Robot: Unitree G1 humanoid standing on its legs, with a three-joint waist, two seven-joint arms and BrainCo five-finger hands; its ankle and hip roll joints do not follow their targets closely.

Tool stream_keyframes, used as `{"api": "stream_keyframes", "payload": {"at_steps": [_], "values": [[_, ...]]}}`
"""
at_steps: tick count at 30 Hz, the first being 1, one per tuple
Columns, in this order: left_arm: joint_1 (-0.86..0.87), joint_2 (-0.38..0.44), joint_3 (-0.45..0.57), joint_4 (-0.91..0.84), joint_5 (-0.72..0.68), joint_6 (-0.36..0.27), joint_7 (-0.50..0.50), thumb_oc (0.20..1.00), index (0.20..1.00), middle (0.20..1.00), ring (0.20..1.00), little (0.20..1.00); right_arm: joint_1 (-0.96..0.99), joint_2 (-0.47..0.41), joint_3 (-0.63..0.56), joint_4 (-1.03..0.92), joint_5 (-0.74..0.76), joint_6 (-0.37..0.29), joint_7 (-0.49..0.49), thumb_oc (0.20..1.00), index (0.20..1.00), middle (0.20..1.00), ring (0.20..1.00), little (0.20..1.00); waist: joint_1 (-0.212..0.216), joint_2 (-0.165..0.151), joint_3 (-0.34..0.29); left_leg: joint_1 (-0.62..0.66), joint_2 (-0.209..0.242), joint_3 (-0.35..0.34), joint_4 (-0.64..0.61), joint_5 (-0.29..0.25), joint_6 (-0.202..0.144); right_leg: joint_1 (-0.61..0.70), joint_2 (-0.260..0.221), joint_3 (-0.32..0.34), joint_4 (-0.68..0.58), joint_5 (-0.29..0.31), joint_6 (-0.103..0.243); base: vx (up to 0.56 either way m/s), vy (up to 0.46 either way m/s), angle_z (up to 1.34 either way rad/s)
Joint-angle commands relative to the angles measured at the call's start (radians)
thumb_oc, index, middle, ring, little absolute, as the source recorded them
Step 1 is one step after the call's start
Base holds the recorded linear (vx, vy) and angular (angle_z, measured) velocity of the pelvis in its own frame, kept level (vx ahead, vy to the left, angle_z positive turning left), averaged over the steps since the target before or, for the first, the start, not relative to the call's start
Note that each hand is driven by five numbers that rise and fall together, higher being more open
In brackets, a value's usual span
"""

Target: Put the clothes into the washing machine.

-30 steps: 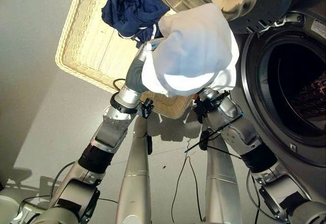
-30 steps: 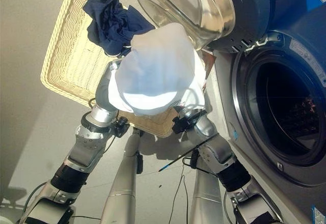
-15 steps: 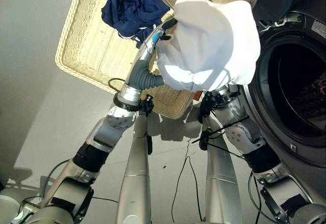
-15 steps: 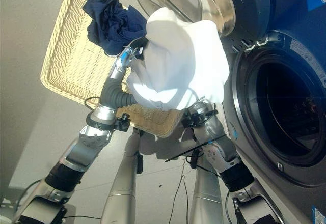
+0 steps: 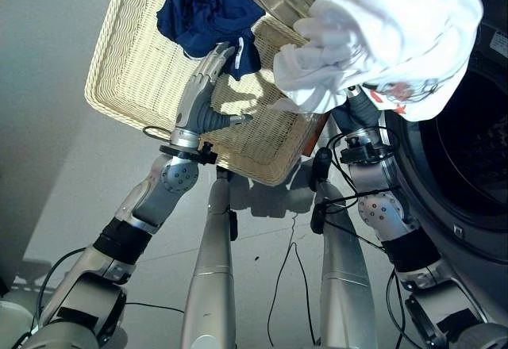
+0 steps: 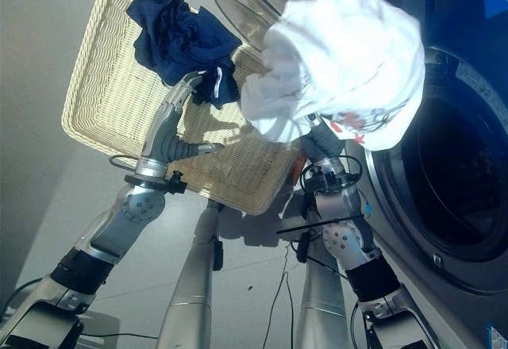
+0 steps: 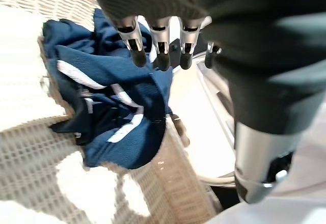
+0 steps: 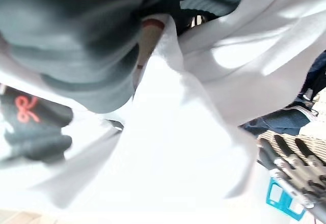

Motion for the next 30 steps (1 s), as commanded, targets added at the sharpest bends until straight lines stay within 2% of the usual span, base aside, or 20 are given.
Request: {"api": "stream_keyframes", "payload": {"at_steps": [1,4,7,8,11,14,16,18,21,24,25,30], "values": [[-0.012,0.007,0.025,-0.025,0.001,-0.006,0.057,1.0,1.0,1.0,1.0,1.0,0.01,0.006,-0.045,-0.164,0.018,-0.081,0.075,0.2,0.2,0.2,0.2,0.2,-0.036,0.032,-0.014,-0.044,-0.077,0.029,0.075,-0.026,0.069,0.078,0.065,-0.087,-0.224,0.193,0.043,0.0,0.0,0.0],[-0.006,-0.006,0.032,0.004,-0.024,-0.031,0.13,1.0,1.0,1.0,1.0,1.0,0.016,0.012,-0.05,-0.145,0.006,-0.079,0.073,0.2,0.2,0.2,0.2,0.2,-0.039,0.028,-0.014,-0.05,-0.073,0.029,0.081,-0.027,0.067,0.071,0.067,-0.084,-0.218,0.193,0.044,0.0,0.0,0.0],[-0.006,-0.012,0.035,0.015,-0.028,-0.044,0.15,1.0,1.0,1.0,1.0,1.0,0.015,0.012,-0.052,-0.137,0.01,-0.078,0.071,0.2,0.2,0.2,0.2,0.2,-0.039,0.026,-0.014,-0.049,-0.073,0.03,0.08,-0.027,0.066,0.072,0.067,-0.084,-0.218,0.192,0.044,0.0,0.0,0.0],[-0.011,-0.025,0.036,0.047,-0.046,-0.069,0.201,1.0,1.0,1.0,1.0,1.0,0.013,0.016,-0.057,-0.107,0.013,-0.081,0.061,0.2,0.2,0.2,0.2,0.2,-0.04,0.024,-0.014,-0.049,-0.071,0.031,0.08,-0.027,0.064,0.072,0.067,-0.084,-0.217,0.192,0.045,0.0,0.0,0.0],[-0.021,-0.048,0.036,0.102,-0.061,-0.102,0.257,1.0,1.0,1.0,1.0,1.0,0.016,0.024,-0.065,-0.054,0.042,-0.104,0.039,0.2,0.2,0.2,0.2,0.2,-0.043,0.022,-0.014,-0.047,-0.07,0.031,0.08,-0.027,0.061,0.07,0.069,-0.082,-0.214,0.192,0.045,0.0,0.0,0.0],[-0.031,-0.061,0.027,0.155,-0.088,-0.121,0.301,1.0,1.0,1.0,1.0,1.0,0.018,0.023,-0.075,0.002,0.097,-0.134,0.036,0.2,0.2,0.2,0.2,0.2,-0.048,0.021,-0.014,-0.047,-0.068,0.036,0.077,-0.026,0.059,0.07,0.071,-0.079,-0.217,0.194,0.043,0.0,0.0,0.0],[-0.035,-0.068,0.021,0.188,-0.108,-0.128,0.321,1.0,1.0,1.0,1.0,1.0,0.022,0.022,-0.084,0.041,0.171,-0.136,0.049,0.2,0.2,0.2,0.2,0.2,-0.052,0.02,-0.014,-0.046,-0.066,0.039,0.079,-0.026,0.057,0.068,0.074,-0.074,-0.215,0.196,0.043,0.0,0.005,-0.02],[-0.036,-0.07,0.017,0.196,-0.11,-0.13,0.33,1.0,1.0,1.0,1.0,1.0,0.023,0.022,-0.086,0.051,0.176,-0.139,0.043,0.2,0.2,0.2,0.2,0.2,-0.053,0.02,-0.014,-0.046,-0.066,0.04,0.079,-0.026,0.057,0.068,0.074,-0.074,-0.216,0.196,0.043,0.0,0.022,-0.04],[-0.053,-0.079,-0.003,0.284,-0.132,-0.154,0.375,1.0,1.0,1.0,1.0,1.0,0.023,0.002,-0.109,0.188,0.273,-0.141,0.019,0.2,0.2,0.2,0.2,0.2,-0.061,0.02,-0.014,-0.041,-0.06,0.049,0.077,-0.025,0.052,0.072,0.077,-0.066,-0.221,0.198,0.041,-0.01,0.032,-0.02],[-0.053,-0.078,-0.006,0.299,-0.138,-0.161,0.38,1.0,1.0,1.0,1.0,1.0,0.025,-0.005,-0.115,0.219,0.297,-0.147,0.014,0.2,0.2,0.2,0.2,0.2,-0.061,0.02,-0.014,-0.04,-0.059,0.05,0.075,-0.025,0.051,0.074,0.077,-0.065,-0.223,0.198,0.04,0.0,0.011,-0.04],[-0.051,-0.077,-0.012,0.316,-0.16,-0.164,0.389,1.0,1.0,1.0,1.0,1.0,0.038,-0.006,-0.129,0.264,0.336,-0.151,-0.021,0.2,0.2,0.2,0.2,0.2,-0.065,0.02,-0.014,-0.041,-0.057,0.052,0.076,-0.024,0.05,0.073,0.08,-0.061,-0.222,0.198,0.039,-0.01,0.035,-0.07],[-0.056,-0.076,-0.037,0.393,-0.183,-0.2,0.428,1.0,1.0,1.0,1.0,1.0,0.047,-0.035,-0.174,0.485,0.478,-0.179,-0.069,0.2,0.2,0.2,0.2,0.2,-0.071,0.018,-0.014,-0.041,-0.051,0.061,0.074,-0.027,0.049,0.072,0.087,-0.052,-0.23,0.201,0.033,-0.01,0.024,-0.05]]}}
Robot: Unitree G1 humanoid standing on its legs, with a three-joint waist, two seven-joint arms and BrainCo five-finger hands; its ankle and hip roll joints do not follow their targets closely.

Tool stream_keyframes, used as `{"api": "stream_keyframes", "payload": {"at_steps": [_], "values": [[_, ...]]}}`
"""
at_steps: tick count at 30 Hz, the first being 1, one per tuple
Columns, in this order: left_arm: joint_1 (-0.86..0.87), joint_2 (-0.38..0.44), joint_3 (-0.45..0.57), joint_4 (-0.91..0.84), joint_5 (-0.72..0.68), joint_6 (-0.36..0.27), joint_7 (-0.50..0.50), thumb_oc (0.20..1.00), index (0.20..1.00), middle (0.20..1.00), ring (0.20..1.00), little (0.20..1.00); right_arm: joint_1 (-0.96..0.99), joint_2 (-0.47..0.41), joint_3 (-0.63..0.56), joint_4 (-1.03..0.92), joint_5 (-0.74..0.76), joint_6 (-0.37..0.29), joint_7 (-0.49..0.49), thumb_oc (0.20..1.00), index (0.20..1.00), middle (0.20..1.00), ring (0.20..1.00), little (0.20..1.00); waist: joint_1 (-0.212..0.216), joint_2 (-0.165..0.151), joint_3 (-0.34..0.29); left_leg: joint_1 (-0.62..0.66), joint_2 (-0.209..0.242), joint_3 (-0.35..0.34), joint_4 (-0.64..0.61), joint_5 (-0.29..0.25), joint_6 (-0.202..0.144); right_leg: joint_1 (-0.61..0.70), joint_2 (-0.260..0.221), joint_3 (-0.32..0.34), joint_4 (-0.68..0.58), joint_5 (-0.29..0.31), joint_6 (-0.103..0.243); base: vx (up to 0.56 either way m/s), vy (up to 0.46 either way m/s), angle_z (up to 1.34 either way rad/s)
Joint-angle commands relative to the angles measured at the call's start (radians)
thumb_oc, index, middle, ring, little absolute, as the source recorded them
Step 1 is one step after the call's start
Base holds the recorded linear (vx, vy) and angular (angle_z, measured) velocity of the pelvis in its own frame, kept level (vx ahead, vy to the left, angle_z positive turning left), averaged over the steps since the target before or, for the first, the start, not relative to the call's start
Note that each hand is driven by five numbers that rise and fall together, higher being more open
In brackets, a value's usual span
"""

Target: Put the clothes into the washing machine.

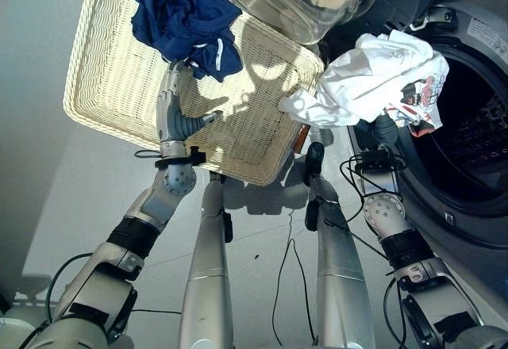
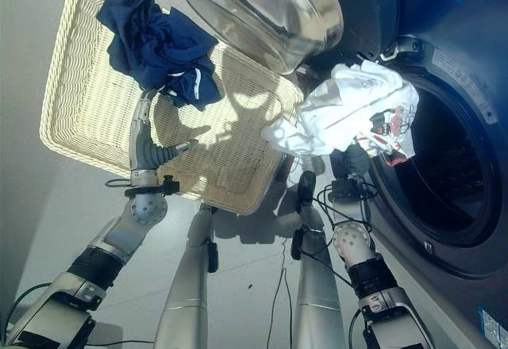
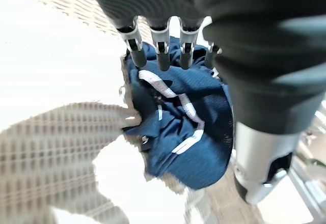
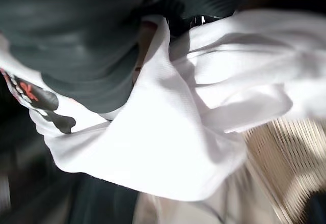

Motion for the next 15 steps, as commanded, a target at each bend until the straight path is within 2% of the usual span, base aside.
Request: {"api": "stream_keyframes", "payload": {"at_steps": [1,4,5,6,7,8,9,10,11,12,14,15], "values": [[-0.022,-0.016,0.005,0.003,-0.044,-0.066,0.055,1.0,1.0,1.0,1.0,1.0,0.037,-0.063,-0.074,0.027,0.138,-0.089,-0.016,0.2,0.2,0.2,0.2,0.2,-0.018,0.019,-0.014,-0.047,-0.062,0.039,0.076,-0.025,0.049,0.067,0.071,-0.064,-0.192,0.177,0.036,0.0,-0.004,-0.05],[-0.035,-0.014,-0.005,0.022,-0.054,-0.067,0.056,1.0,1.0,1.0,1.0,1.0,0.013,-0.081,-0.088,0.094,0.205,-0.101,-0.016,0.2,0.2,0.2,0.2,0.2,-0.014,0.021,-0.014,-0.046,-0.06,0.04,0.074,-0.025,0.047,0.067,0.072,-0.064,-0.195,0.178,0.035,-0.01,-0.011,-0.06],[-0.056,-0.003,-0.026,0.059,-0.083,-0.078,0.05,1.0,1.0,1.0,1.0,1.0,-0.035,-0.109,-0.115,0.181,0.235,-0.125,-0.095,0.2,0.2,0.2,0.2,0.2,-0.009,0.022,-0.014,-0.046,-0.058,0.039,0.075,-0.027,0.045,0.069,0.073,-0.066,-0.193,0.177,0.036,-0.01,-0.027,-0.06],[-0.067,0.0,-0.031,0.073,-0.088,-0.081,0.047,1.0,1.0,1.0,1.0,1.0,-0.061,-0.133,-0.125,0.212,0.247,-0.132,-0.134,0.2,0.2,0.2,0.2,0.2,-0.007,0.021,-0.014,-0.046,-0.058,0.037,0.077,-0.029,0.044,0.07,0.073,-0.068,-0.193,0.177,0.036,-0.01,-0.035,-0.05],[-0.087,0.008,-0.047,0.1,-0.105,-0.086,0.04,1.0,1.0,1.0,1.0,1.0,-0.133,-0.194,-0.15,0.295,0.236,-0.169,-0.23,0.2,0.2,0.2,0.2,0.2,-0.001,0.023,-0.014,-0.045,-0.057,0.033,0.082,-0.034,0.041,0.073,0.073,-0.072,-0.191,0.175,0.037,-0.01,-0.036,-0.03],[-0.096,0.015,-0.057,0.11,-0.115,-0.089,0.038,1.0,1.0,1.0,1.0,1.0,-0.165,-0.226,-0.162,0.327,0.233,-0.176,-0.264,0.2,0.2,0.2,0.2,0.2,0.001,0.023,-0.014,-0.043,-0.057,0.033,0.084,-0.036,0.041,0.077,0.072,-0.074,-0.191,0.176,0.039,-0.01,-0.069,-0.03],[-0.106,0.026,-0.072,0.119,-0.124,-0.09,0.034,1.0,1.0,1.0,1.0,1.0,-0.213,-0.282,-0.174,0.377,0.205,-0.226,-0.332,0.2,0.2,0.2,0.2,0.2,0.005,0.021,-0.014,-0.042,-0.057,0.029,0.09,-0.042,0.041,0.082,0.071,-0.078,-0.192,0.176,0.041,-0.01,-0.113,-0.03],[-0.113,0.041,-0.094,0.118,-0.135,-0.084,0.032,1.0,1.0,1.0,1.0,1.0,-0.279,-0.353,-0.176,0.435,0.15,-0.274,-0.413,0.2,0.2,0.2,0.2,0.2,0.011,0.02,-0.014,-0.043,-0.057,0.021,0.097,-0.051,0.043,0.089,0.072,-0.084,-0.196,0.176,0.043,-0.01,-0.12,-0.05],[-0.116,0.048,-0.103,0.116,-0.138,-0.082,0.033,1.0,1.0,1.0,1.0,1.0,-0.306,-0.377,-0.172,0.454,0.133,-0.29,-0.439,0.2,0.2,0.2,0.2,0.2,0.014,0.018,-0.014,-0.044,-0.057,0.018,0.097,-0.052,0.043,0.091,0.072,-0.086,-0.198,0.178,0.043,-0.03,-0.138,-0.06],[-0.119,0.071,-0.123,0.106,-0.15,-0.077,0.039,1.0,1.0,1.0,1.0,1.0,-0.366,-0.438,-0.156,0.455,0.063,-0.38,-0.538,0.2,0.2,0.2,0.2,0.2,0.019,0.012,-0.014,-0.047,-0.058,0.007,0.099,-0.054,0.044,0.093,0.073,-0.092,-0.204,0.185,0.044,-0.03,-0.103,-0.04],[-0.101,0.114,-0.132,0.077,-0.171,-0.071,0.045,1.0,1.0,1.0,1.0,1.0,-0.4,-0.518,-0.146,0.403,-0.097,-0.42,-0.73,0.2,0.2,0.2,0.2,0.2,0.017,0.001,-0.014,-0.048,-0.059,-0.006,0.1,-0.056,0.044,0.094,0.077,-0.092,-0.211,0.192,0.046,-0.03,-0.069,0.02],[-0.096,0.122,-0.133,0.071,-0.175,-0.071,0.047,1.0,1.0,1.0,1.0,1.0,-0.404,-0.533,-0.149,0.389,-0.115,-0.421,-0.757,0.2,0.2,0.2,0.2,0.2,0.016,-0.001,-0.014,-0.048,-0.059,-0.008,0.099,-0.057,0.044,0.094,0.078,-0.092,-0.213,0.192,0.047,-0.02,-0.035,0.06]]}}
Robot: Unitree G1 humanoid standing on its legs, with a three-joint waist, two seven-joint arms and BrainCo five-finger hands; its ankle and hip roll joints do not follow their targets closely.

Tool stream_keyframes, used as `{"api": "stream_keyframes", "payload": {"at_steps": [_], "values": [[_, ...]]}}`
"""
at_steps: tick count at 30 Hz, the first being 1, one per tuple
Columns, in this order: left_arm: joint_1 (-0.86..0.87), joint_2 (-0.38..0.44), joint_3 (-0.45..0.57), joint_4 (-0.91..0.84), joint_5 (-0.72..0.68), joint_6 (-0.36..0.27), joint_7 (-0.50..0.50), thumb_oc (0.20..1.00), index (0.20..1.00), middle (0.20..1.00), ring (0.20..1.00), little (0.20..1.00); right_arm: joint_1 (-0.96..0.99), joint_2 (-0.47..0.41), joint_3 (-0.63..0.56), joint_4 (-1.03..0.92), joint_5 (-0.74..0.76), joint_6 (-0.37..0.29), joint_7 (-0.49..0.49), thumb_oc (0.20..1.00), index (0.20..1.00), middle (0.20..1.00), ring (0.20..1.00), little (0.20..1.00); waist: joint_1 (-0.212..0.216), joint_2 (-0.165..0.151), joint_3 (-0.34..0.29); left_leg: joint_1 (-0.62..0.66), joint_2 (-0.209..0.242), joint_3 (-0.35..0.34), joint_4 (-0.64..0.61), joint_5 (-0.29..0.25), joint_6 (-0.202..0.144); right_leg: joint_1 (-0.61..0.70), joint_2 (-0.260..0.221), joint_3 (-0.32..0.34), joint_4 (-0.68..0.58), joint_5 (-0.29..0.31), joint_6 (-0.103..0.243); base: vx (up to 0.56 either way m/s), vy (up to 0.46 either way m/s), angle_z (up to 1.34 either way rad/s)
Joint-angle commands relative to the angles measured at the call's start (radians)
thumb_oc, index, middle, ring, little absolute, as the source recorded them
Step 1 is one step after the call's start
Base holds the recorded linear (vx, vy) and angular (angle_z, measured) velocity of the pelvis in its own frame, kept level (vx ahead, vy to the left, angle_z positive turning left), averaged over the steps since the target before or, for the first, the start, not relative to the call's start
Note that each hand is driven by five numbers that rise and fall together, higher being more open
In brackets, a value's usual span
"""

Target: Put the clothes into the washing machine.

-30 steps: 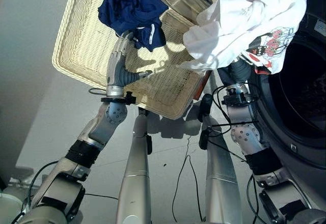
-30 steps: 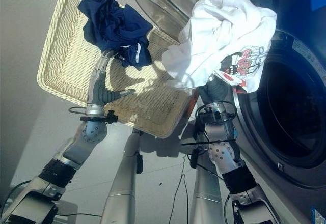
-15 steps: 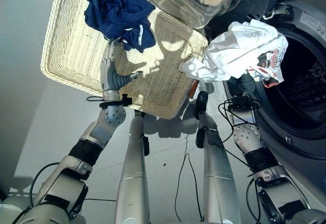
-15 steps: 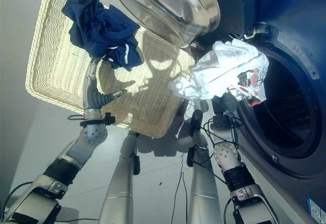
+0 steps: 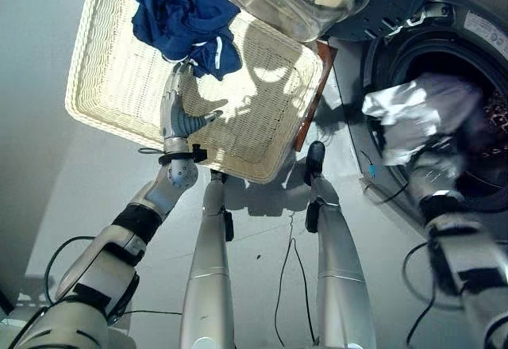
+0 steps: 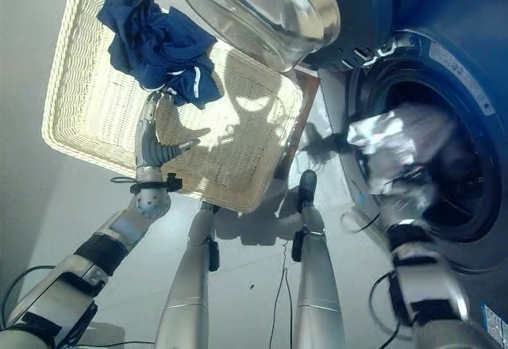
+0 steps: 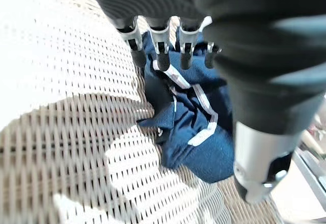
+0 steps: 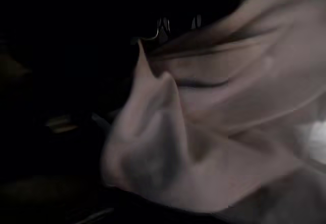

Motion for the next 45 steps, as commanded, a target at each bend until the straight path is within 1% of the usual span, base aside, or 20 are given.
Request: {"api": "stream_keyframes", "payload": {"at_steps": [1,2,6,9,10,11,13,16,17,19,21,22,25,30,31,34,37,40,42,45], "values": [[0.03,0.059,0.026,-0.07,-0.037,-0.028,0.035,1.0,1.0,1.0,1.0,1.0,0.029,-0.187,-0.047,-0.112,-0.279,-0.19,-0.261,0.2,0.2,0.2,0.2,0.2,-0.017,-0.008,-0.014,-0.038,-0.082,-0.004,0.087,-0.061,0.047,0.067,0.054,-0.078,-0.155,0.152,0.054,-0.03,-0.027,0.04],[0.035,0.073,0.034,-0.075,-0.039,-0.032,0.03,1.0,1.0,1.0,1.0,1.0,0.03,-0.228,-0.066,-0.122,-0.301,-0.189,-0.298,0.2,0.2,0.2,0.2,0.2,-0.02,-0.016,-0.014,-0.046,-0.085,-0.007,0.085,-0.052,0.049,0.06,0.053,-0.079,-0.159,0.161,0.053,-0.01,-0.027,0.04],[0.053,0.081,0.035,-0.077,-0.04,-0.038,0.03,1.0,1.0,1.0,1.0,1.0,0.052,-0.264,-0.086,-0.111,-0.339,-0.173,-0.294,0.2,0.2,0.2,0.2,0.2,-0.022,-0.021,-0.014,-0.024,-0.083,-0.01,0.079,-0.063,0.049,0.081,0.056,-0.077,-0.162,0.151,0.054,0.0,0.0,0.0],[0.044,0.09,0.044,-0.051,-0.042,-0.053,-0.001,1.0,1.0,1.0,1.0,1.0,0.075,-0.309,-0.111,-0.05,-0.292,-0.098,-0.213,0.2,0.2,0.2,0.2,0.2,-0.023,-0.03,-0.014,-0.016,-0.09,-0.023,0.082,-0.068,0.054,0.087,0.053,-0.078,-0.159,0.147,0.053,0.0,0.0,0.0],[0.038,0.091,0.042,-0.048,-0.043,-0.052,-0.005,1.0,1.0,1.0,1.0,1.0,0.078,-0.309,-0.108,-0.029,-0.277,-0.074,-0.187,0.768,0.768,0.768,0.768,0.768,-0.021,-0.031,-0.014,-0.018,-0.093,-0.026,0.084,-0.068,0.056,0.086,0.051,-0.079,-0.159,0.148,0.052,0.0,0.0,0.0],[0.026,0.093,0.042,-0.044,-0.045,-0.054,-0.013,1.0,1.0,1.0,1.0,1.0,0.073,-0.31,-0.1,-0.002,-0.295,-0.027,-0.152,1.0,1.0,1.0,1.0,1.0,-0.019,-0.03,-0.014,-0.029,-0.099,-0.027,0.082,-0.058,0.058,0.078,0.047,-0.084,-0.163,0.158,0.051,0.01,-0.028,0.04],[0.009,0.091,0.036,-0.04,-0.047,-0.052,-0.023,1.0,1.0,1.0,1.0,1.0,0.074,-0.301,-0.063,0.033,-0.323,0.07,-0.123,1.0,1.0,1.0,1.0,1.0,-0.012,-0.027,-0.014,-0.029,-0.106,-0.031,0.084,-0.058,0.059,0.077,0.041,-0.09,-0.165,0.159,0.051,0.01,-0.024,0.06],[-0.01,0.086,0.026,-0.031,-0.05,-0.051,-0.031,1.0,1.0,1.0,1.0,1.0,0.061,-0.289,-0.004,0.1,-0.371,0.164,-0.109,1.0,1.0,1.0,1.0,1.0,-0.002,-0.02,-0.014,-0.021,-0.112,-0.032,0.084,-0.067,0.063,0.085,0.037,-0.097,-0.164,0.152,0.051,0.02,-0.023,0.09],[-0.018,0.084,0.024,-0.028,-0.054,-0.048,-0.037,1.0,1.0,1.0,1.0,1.0,0.054,-0.287,0.018,0.126,-0.408,0.18,-0.105,1.0,1.0,1.0,1.0,1.0,0.0,-0.018,-0.014,-0.021,-0.113,-0.032,0.082,-0.067,0.064,0.085,0.034,-0.101,-0.165,0.153,0.052,0.01,-0.037,0.08],[-0.04,0.078,0.019,-0.018,-0.068,-0.051,-0.046,1.0,1.0,1.0,1.0,1.0,0.029,-0.272,0.081,0.148,-0.551,0.269,-0.152,1.0,1.0,1.0,1.0,1.0,0.004,-0.012,-0.014,-0.022,-0.116,-0.029,0.083,-0.067,0.065,0.084,0.032,-0.108,-0.163,0.154,0.053,0.01,-0.026,0.05],[-0.052,0.077,0.017,-0.017,-0.077,-0.054,-0.047,1.0,1.0,1.0,1.0,1.0,0.016,-0.265,0.1,0.151,-0.586,0.288,-0.144,1.0,1.0,1.0,1.0,1.0,0.003,-0.01,-0.014,-0.034,-0.119,-0.028,0.08,-0.055,0.067,0.074,0.029,-0.11,-0.167,0.164,0.052,0.0,0.0,0.0],[-0.06,0.06,0.017,-0.021,-0.102,-0.064,-0.047,1.0,1.0,1.0,1.0,1.0,-0.001,-0.238,0.164,0.131,-0.652,0.357,-0.156,1.0,1.0,1.0,1.0,1.0,0.008,-0.007,-0.014,-0.03,-0.12,-0.027,0.087,-0.066,0.069,0.077,0.029,-0.112,-0.16,0.153,0.052,0.0,0.0,0.0],[-0.061,0.048,0.034,-0.021,-0.136,-0.083,-0.049,1.0,1.0,1.0,1.0,1.0,0.008,-0.212,0.185,0.102,-0.669,0.395,-0.144,1.0,1.0,1.0,1.0,1.0,0.005,-0.006,-0.014,-0.034,-0.12,-0.024,0.089,-0.066,0.07,0.07,0.03,-0.113,-0.155,0.151,0.052,0.0,0.0,0.0],[-0.044,-0.015,0.093,-0.017,-0.2,-0.132,-0.036,1.0,1.0,1.0,1.0,1.0,0.076,-0.106,0.183,-0.004,-0.744,0.395,-0.12,1.0,1.0,1.0,1.0,1.0,0.001,-0.004,-0.014,-0.043,-0.12,-0.016,0.086,-0.064,0.073,0.056,0.032,-0.112,-0.145,0.146,0.052,0.0,0.0,0.01],[-0.034,-0.041,0.119,-0.013,-0.215,-0.142,-0.034,1.0,1.0,1.0,1.0,1.0,0.109,-0.061,0.18,-0.065,-0.756,0.402,-0.157,1.0,1.0,1.0,1.0,1.0,-0.003,-0.003,-0.014,-0.048,-0.118,-0.013,0.085,-0.064,0.071,0.047,0.033,-0.109,-0.14,0.144,0.052,0.0,0.0,0.0],[-0.013,-0.066,0.153,-0.006,-0.233,-0.164,-0.028,1.0,1.0,1.0,1.0,1.0,0.166,-0.011,0.158,-0.111,-0.807,0.416,-0.188,1.0,1.0,1.0,1.0,1.0,-0.009,-0.001,-0.014,-0.049,-0.117,-0.007,0.083,-0.063,0.07,0.04,0.037,-0.102,-0.133,0.139,0.05,0.0,0.019,0.02],[0.001,-0.101,0.175,-0.006,-0.235,-0.174,-0.015,1.0,1.0,1.0,1.0,1.0,0.203,0.029,0.187,-0.171,-0.968,0.478,-0.326,1.0,1.0,1.0,1.0,1.0,-0.014,0.003,-0.014,-0.055,-0.115,0.001,0.081,-0.059,0.071,0.03,0.04,-0.096,-0.126,0.135,0.047,-0.01,0.05,0.04],[0.001,-0.129,0.191,0.011,-0.228,-0.193,-0.013,1.0,1.0,1.0,1.0,1.0,0.194,0.035,0.204,-0.141,-1.138,0.555,-0.405,1.0,1.0,1.0,1.0,1.0,-0.014,0.014,-0.014,-0.063,-0.113,0.008,0.084,-0.056,0.07,0.02,0.041,-0.09,-0.121,0.133,0.045,-0.01,0.042,0.0],[-0.005,-0.131,0.191,0.026,-0.237,-0.205,-0.019,1.0,1.0,1.0,1.0,1.0,0.176,0.028,0.218,-0.107,-1.154,0.576,-0.423,1.0,1.0,1.0,1.0,1.0,-0.012,0.018,-0.014,-0.063,-0.113,0.008,0.082,-0.054,0.069,0.021,0.041,-0.088,-0.122,0.132,0.045,0.0,0.0,0.0],[-0.012,-0.13,0.195,0.046,-0.245,-0.224,-0.037,1.0,1.0,1.0,1.0,1.0,0.151,0.005,0.221,-0.002,-1.201,0.567,-0.44,1.0,1.0,1.0,1.0,1.0,-0.007,0.022,-0.014,-0.065,-0.11,0.007,0.088,-0.056,0.068,0.022,0.041,-0.089,-0.12,0.13,0.046,0.0,0.0,0.0]]}}
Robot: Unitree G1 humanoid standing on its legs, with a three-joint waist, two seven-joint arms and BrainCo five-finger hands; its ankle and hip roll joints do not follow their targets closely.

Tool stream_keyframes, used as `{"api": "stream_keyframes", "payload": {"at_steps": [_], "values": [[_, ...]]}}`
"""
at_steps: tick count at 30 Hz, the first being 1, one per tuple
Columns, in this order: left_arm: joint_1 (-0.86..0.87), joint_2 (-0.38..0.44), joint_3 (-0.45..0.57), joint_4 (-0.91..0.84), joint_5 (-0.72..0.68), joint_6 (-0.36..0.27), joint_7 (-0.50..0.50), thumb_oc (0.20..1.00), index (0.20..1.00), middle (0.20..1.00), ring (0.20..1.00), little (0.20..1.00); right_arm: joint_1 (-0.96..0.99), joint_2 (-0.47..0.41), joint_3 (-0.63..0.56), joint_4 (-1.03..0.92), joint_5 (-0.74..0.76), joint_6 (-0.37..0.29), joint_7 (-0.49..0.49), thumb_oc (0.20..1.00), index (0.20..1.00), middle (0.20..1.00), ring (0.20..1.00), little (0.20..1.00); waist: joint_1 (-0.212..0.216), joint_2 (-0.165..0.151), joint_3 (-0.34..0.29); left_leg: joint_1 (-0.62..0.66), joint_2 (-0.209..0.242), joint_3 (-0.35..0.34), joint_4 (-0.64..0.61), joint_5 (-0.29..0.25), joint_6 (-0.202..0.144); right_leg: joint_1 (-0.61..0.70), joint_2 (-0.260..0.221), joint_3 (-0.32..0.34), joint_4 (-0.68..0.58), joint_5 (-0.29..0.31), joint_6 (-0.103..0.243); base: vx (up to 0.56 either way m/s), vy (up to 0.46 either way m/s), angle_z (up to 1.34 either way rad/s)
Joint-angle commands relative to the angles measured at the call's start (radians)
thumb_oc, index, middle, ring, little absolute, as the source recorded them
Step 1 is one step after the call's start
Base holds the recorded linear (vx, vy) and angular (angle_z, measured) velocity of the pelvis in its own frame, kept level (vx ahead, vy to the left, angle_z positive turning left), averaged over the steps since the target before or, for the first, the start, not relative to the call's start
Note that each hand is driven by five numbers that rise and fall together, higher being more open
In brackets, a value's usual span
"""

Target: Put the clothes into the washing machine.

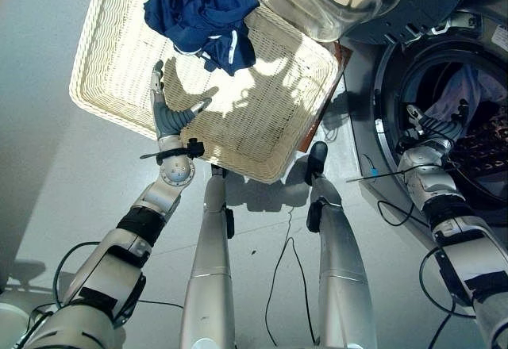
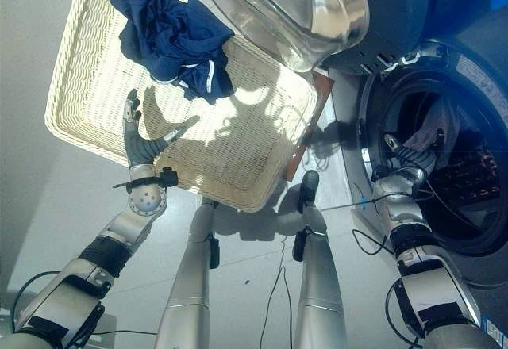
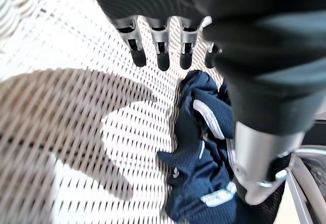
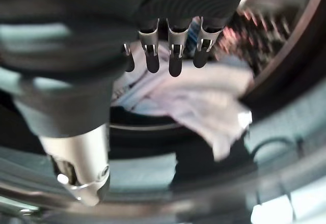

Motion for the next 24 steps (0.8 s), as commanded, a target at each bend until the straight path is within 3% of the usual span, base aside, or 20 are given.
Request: {"api": "stream_keyframes", "payload": {"at_steps": [1,6,11,16,24], "values": [[-0.027,-0.019,0.061,0.008,-0.021,-0.075,-0.003,1.0,1.0,1.0,1.0,1.0,0.001,-0.109,0.018,0.035,-0.099,0.0,-0.068,1.0,1.0,1.0,1.0,1.0,-0.001,0.02,-0.018,-0.034,-0.086,0.047,0.092,-0.06,0.065,0.04,0.07,-0.055,-0.15,0.158,0.037,0.0,0.0,0.0],[-0.03,-0.008,0.061,0.005,-0.034,-0.08,-0.01,1.0,1.0,1.0,1.0,1.0,-0.004,-0.139,0.019,0.084,-0.077,-0.054,-0.038,1.0,1.0,1.0,1.0,1.0,-0.003,0.016,-0.018,-0.039,-0.085,0.046,0.096,-0.062,0.067,0.041,0.07,-0.056,-0.155,0.162,0.038,0.0,0.0,0.0],[-0.008,-0.012,0.069,-0.041,-0.021,-0.05,0.03,1.0,1.0,1.0,1.0,1.0,0.062,-0.122,0.061,-0.159,-0.183,-0.065,-0.061,1.0,1.0,1.0,1.0,1.0,-0.018,0.007,-0.018,-0.043,-0.088,0.048,0.092,-0.06,0.07,0.031,0.072,-0.049,-0.155,0.163,0.036,0.0,0.0,0.0],[0.035,-0.039,0.107,-0.062,0.044,-0.039,0.083,1.0,1.0,1.0,1.0,1.0,0.16,-0.059,0.056,-0.434,-0.373,-0.095,0.004,1.0,1.0,1.0,1.0,1.0,-0.034,0.006,-0.018,-0.044,-0.088,0.054,0.091,-0.058,0.069,0.021,0.076,-0.036,-0.146,0.152,0.034,0.0,0.018,0.01],[0.097,-0.097,0.164,-0.084,0.108,-0.05,0.162,1.0,1.0,1.0,1.0,1.0,0.302,0.054,0.075,-0.668,-0.521,-0.119,0.118,1.0,1.0,1.0,1.0,1.0,-0.052,0.01,-0.018,-0.029,-0.085,0.068,0.084,-0.051,0.069,0.026,0.079,-0.021,-0.135,0.137,0.027,-0.01,0.054,-0.02]]}}
